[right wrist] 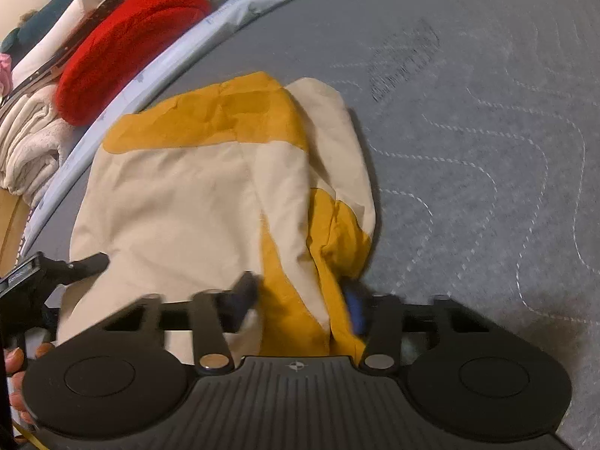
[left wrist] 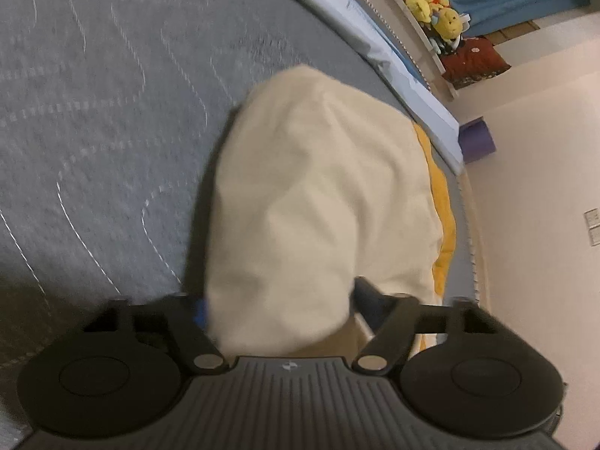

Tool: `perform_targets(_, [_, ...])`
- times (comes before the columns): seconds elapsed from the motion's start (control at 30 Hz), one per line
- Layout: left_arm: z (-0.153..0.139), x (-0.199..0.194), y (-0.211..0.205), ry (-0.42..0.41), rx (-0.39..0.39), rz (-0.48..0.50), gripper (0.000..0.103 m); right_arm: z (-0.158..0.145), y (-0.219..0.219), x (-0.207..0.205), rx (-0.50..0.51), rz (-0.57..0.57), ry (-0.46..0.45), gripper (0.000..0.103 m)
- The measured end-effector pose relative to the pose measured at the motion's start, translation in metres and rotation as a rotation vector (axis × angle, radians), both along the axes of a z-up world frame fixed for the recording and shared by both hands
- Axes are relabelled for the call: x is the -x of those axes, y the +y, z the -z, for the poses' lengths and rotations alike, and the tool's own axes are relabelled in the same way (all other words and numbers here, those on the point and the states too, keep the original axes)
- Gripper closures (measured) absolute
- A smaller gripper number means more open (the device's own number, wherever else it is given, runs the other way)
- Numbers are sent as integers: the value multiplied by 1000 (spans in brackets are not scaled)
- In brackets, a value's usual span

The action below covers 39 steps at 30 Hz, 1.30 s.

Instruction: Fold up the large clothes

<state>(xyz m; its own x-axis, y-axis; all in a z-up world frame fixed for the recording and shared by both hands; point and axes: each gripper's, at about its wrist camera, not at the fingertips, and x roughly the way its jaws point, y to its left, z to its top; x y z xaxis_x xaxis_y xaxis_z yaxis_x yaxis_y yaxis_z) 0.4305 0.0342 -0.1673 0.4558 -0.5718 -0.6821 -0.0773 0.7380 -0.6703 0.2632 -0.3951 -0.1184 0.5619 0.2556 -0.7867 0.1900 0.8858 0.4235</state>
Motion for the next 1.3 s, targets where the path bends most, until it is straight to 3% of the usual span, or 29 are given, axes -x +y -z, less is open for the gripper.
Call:
perform_targets(0.03, [-8, 0, -2, -25, -14, 4, 43, -2, 3, -1, 8, 1, -13, 78])
perform_targets(0.1, [-27, -1, -5, -86, -26, 12, 52, -6, 7, -3, 7, 13, -35, 87])
perform_targets(0.3, [-84, -1, 21, -233, -107, 5, 53, -26, 37, -16, -36, 9, -164, 95])
perform_targets(0.4, [-100, -4, 57, -251, -158, -31, 49, -38, 67, -25, -63, -45, -250, 97])
perform_targets(0.47, [-105, -3, 85, -234, -187, -65, 40, -45, 91, -30, -55, -97, -299, 97])
perform_targets(0.53, [-108, -5, 113, -201, -239, -140, 31, -45, 110, -36, -21, -132, -293, 97])
perform_targets(0.6, [-111, 1, 138, -201, -307, -227, 31, -38, 125, -43, 20, -153, -259, 97])
perform_targets(0.67, [-120, 10, 158, -192, -308, -255, 31, -34, 135, -47, 48, -160, -240, 97])
perform_targets(0.73, [-123, 16, 158, -180, -272, -184, 31, -29, 138, -52, 93, -137, -211, 97])
perform_targets(0.8, [-121, 26, 146, -173, -294, -70, 31, -26, 135, -54, 89, -115, -188, 95])
perform_targets(0.9, [-102, 48, 120, -147, -419, 127, 31, -30, 140, -48, 137, -109, -202, 77])
perform_targets(0.93, [-92, 52, 110, -117, -488, 185, 30, -33, 140, -44, 142, -105, -207, 75])
perform_targets(1.0, [-85, 62, 108, -85, -546, 190, 28, -36, 136, -33, 116, -116, -215, 74])
perform_targets(1.13, [-108, 88, 101, -167, -494, 235, 31, -40, 131, -16, 75, -230, -191, 74])
perform_targets(1.23, [-80, 97, 79, -85, -614, 333, 19, -22, 143, -3, 216, -357, -74, 71])
perform_targets(1.3, [-80, 107, 73, -87, -649, 338, 17, -18, 140, 7, 270, -350, -35, 65])
